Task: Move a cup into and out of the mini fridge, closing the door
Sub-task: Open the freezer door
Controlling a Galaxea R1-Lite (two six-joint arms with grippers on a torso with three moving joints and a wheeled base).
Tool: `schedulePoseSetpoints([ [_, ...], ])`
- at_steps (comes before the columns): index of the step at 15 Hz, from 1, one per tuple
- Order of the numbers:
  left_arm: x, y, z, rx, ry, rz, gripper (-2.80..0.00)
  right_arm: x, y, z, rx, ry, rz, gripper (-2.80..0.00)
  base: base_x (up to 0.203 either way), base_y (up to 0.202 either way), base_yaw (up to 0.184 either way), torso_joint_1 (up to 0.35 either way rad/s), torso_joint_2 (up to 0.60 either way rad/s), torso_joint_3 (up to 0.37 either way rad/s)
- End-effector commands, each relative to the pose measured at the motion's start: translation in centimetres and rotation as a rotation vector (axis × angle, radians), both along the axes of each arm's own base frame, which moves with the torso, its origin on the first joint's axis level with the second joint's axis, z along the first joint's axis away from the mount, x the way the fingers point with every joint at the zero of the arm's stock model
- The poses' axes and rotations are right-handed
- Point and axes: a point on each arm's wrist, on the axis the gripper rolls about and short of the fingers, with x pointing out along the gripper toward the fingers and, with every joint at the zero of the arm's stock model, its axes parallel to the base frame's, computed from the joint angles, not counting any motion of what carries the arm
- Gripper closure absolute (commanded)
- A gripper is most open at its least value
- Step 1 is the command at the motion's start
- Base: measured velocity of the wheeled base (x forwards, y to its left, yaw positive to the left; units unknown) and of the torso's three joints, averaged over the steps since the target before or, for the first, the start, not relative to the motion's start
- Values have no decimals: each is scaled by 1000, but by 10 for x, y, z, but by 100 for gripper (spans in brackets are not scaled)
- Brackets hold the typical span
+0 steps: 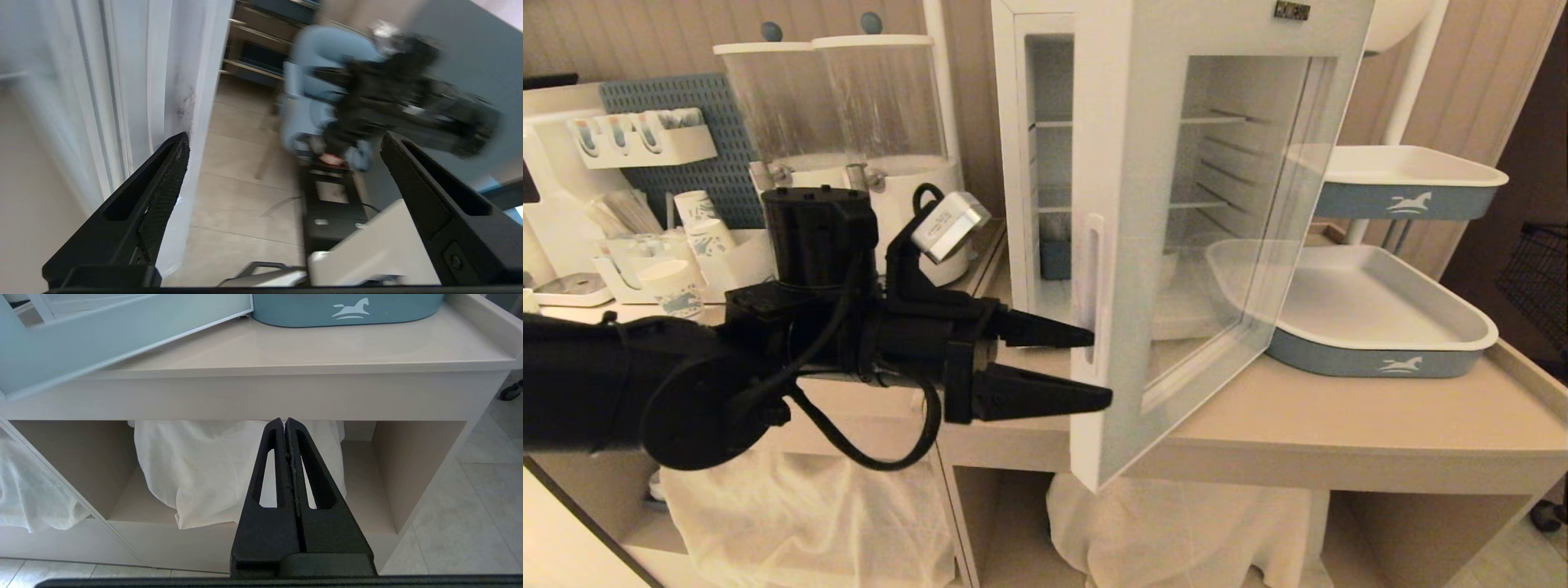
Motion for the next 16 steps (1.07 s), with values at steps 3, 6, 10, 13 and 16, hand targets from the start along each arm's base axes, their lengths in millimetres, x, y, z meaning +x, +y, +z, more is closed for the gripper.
schedulePoseSetpoints([
  [3,-20,-19,6,-8,-30,-24,-280,0,0,0,0,1,1,0,0,0,0,0,0,0],
  [6,-34,-36,6,-3,-29,-59,-280,0,0,0,0,1,-1,0,0,0,0,0,0,0],
  [10,-52,-51,4,6,-11,-86,-280,0,0,0,0,1,1,0,0,0,0,0,0,0],
  [13,-84,-75,7,9,-2,-137,-280,0,0,0,0,1,1,0,0,0,0,0,0,0],
  [16,-96,-82,10,7,5,-151,-280,0,0,0,0,1,1,0,0,0,0,0,0,0],
])
